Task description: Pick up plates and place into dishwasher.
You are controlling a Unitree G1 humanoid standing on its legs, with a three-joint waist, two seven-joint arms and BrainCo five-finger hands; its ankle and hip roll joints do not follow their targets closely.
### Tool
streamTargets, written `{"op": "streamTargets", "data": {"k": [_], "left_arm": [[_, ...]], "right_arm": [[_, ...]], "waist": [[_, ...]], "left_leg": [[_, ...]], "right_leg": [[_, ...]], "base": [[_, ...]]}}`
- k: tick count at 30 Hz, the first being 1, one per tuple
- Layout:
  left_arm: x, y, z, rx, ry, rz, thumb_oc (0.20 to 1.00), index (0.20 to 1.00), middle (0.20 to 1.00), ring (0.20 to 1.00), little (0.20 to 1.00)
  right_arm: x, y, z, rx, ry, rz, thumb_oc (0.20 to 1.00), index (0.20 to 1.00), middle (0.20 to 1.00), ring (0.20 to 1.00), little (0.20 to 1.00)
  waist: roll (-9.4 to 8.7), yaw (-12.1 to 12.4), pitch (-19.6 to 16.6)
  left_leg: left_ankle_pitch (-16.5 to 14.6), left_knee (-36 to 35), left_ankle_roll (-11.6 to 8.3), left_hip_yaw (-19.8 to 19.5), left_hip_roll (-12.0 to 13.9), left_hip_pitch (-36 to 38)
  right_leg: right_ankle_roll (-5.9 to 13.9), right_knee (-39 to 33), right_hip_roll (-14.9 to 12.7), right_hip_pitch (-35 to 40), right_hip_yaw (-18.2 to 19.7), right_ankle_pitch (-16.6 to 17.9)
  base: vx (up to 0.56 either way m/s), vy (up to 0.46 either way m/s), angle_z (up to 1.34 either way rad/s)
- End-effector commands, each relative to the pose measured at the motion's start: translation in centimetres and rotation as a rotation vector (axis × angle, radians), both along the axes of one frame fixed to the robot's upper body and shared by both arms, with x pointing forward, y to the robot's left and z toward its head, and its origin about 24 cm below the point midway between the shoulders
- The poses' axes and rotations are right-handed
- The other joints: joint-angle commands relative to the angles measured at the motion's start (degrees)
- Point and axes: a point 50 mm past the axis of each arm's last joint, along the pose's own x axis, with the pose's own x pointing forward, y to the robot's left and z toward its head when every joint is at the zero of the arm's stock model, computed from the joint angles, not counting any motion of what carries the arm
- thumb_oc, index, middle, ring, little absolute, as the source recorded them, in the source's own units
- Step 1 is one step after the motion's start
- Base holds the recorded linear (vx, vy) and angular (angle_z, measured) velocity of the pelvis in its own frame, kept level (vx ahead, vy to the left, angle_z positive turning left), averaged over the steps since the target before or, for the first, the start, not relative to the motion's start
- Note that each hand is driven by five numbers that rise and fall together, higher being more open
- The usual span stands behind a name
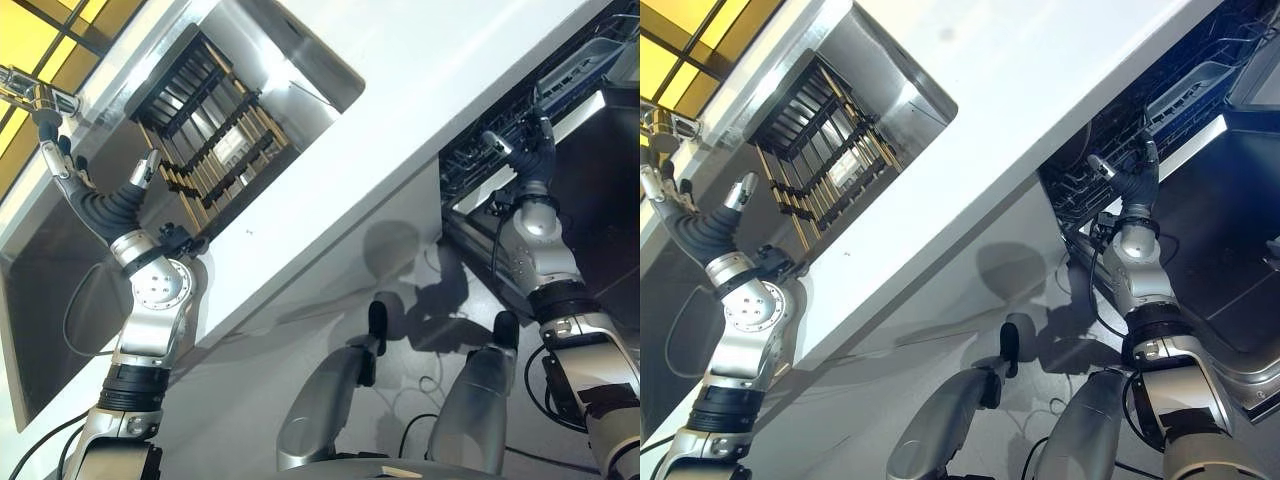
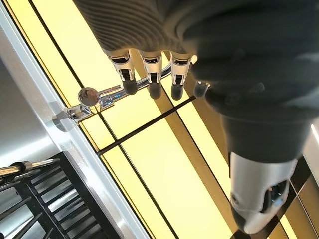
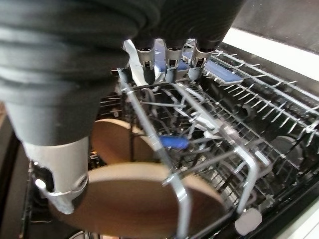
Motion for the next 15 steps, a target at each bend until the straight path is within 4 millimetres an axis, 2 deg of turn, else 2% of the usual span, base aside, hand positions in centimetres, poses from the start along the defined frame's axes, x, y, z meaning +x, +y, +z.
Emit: {"op": "streamTargets", "data": {"k": [1, 10, 15], "left_arm": [[0.1, 0.2, 0.8, 0.013, -0.047, 0.009, 1.000, 1.000, 1.000, 1.000, 1.000], [0.5, -0.1, 1.2, 0.016, -0.059, 0.015, 1.000, 1.000, 1.000, 1.000, 1.000], [0.5, 0.2, 1.2, 0.017, -0.058, 0.029, 1.000, 1.000, 1.000, 1.000, 1.000]], "right_arm": [[0.4, 5.0, 10.5, -0.060, -0.379, 0.145, 1.000, 1.000, 1.000, 1.000, 1.000], [0.2, 3.3, 8.6, -0.024, -0.333, 0.088, 1.000, 1.000, 1.000, 1.000, 1.000], [-0.9, 2.1, 5.9, -0.006, -0.317, 0.041, 1.000, 1.000, 1.000, 1.000, 1.000]], "waist": [[2.78, -0.03, 4.28], [2.53, -2.29, 4.66], [1.19, -3.94, 4.00]], "left_leg": [[-3.59, 3.69, -3.11, 1.61, 0.51, 0.21], [-3.37, 1.47, -3.26, 2.87, 1.30, 1.78], [-3.71, 0.58, -3.36, 3.33, 2.00, 3.34]], "right_leg": [[-5.06, -6.41, -1.69, -0.28, 2.50, 8.69], [-4.71, -8.29, -1.18, 0.38, 2.97, 9.18], [-4.70, -8.98, -0.38, 1.51, 2.88, 8.95]], "base": [[0.00, 0.000, 0.00], [-0.04, -0.041, -0.03], [-0.01, -0.045, -0.03]]}}
